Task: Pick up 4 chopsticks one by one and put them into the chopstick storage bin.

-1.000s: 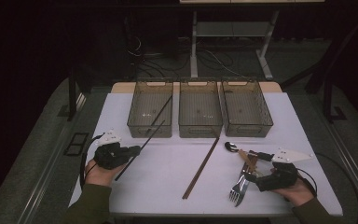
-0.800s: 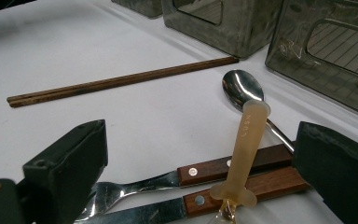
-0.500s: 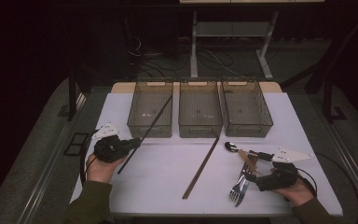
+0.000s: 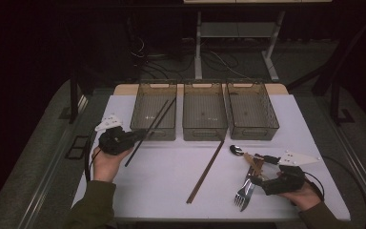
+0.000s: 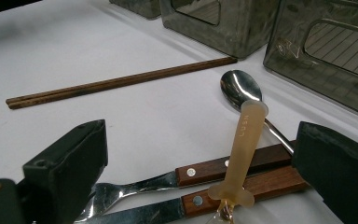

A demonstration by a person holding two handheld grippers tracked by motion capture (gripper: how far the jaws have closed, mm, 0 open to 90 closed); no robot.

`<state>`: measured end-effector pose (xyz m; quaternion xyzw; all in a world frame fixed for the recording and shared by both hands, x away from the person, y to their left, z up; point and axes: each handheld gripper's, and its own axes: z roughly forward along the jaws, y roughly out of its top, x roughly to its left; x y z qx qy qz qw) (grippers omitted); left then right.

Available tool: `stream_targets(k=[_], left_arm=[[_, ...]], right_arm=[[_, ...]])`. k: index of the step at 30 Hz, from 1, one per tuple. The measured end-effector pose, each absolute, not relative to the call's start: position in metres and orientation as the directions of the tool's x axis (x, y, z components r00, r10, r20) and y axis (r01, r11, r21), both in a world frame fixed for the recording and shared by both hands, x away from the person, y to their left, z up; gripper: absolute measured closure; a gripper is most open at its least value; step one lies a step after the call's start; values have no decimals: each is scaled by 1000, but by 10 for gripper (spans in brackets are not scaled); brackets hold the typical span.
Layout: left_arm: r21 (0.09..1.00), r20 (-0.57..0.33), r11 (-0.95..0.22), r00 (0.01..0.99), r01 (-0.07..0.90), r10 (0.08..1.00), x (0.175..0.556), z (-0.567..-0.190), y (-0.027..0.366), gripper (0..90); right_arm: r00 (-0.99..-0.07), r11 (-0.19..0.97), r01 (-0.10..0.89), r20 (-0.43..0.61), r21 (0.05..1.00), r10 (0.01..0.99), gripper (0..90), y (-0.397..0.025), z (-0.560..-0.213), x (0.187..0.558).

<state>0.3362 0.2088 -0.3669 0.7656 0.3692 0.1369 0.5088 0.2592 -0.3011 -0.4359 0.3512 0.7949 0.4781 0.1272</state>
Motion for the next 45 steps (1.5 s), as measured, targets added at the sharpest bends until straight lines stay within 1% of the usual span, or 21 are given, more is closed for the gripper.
stream_targets(k=[7, 14, 31, 34, 39, 44, 45], left_arm=[[892, -164, -194, 693, 408, 702, 352, -359, 202, 857], [902, -182, -164, 697, 398, 693, 367, -351, 198, 856], [916, -151, -159, 683, 369, 715, 405, -326, 192, 857], [919, -164, -139, 679, 368, 715, 412, -325, 191, 856], [920, -152, -142, 668, 365, 729, 424, -326, 187, 857], [918, -113, -169, 647, 357, 754, 435, -329, 189, 857], [918, -118, -161, 640, 361, 759, 437, -331, 190, 857]], right_arm=[[-721, 295, 438, 136, 849, 680, 36, -301, -436, 259], [-723, 295, 436, 136, 850, 677, 36, -302, -436, 259], [-720, 291, 438, 139, 850, 680, 36, -302, -436, 260], [-721, 291, 439, 141, 850, 678, 36, -302, -436, 259], [-721, 290, 436, 138, 852, 679, 36, -302, -436, 260], [-722, 288, 436, 140, 853, 678, 36, -302, -436, 259], [-723, 288, 437, 141, 852, 677, 36, -302, -436, 259]])
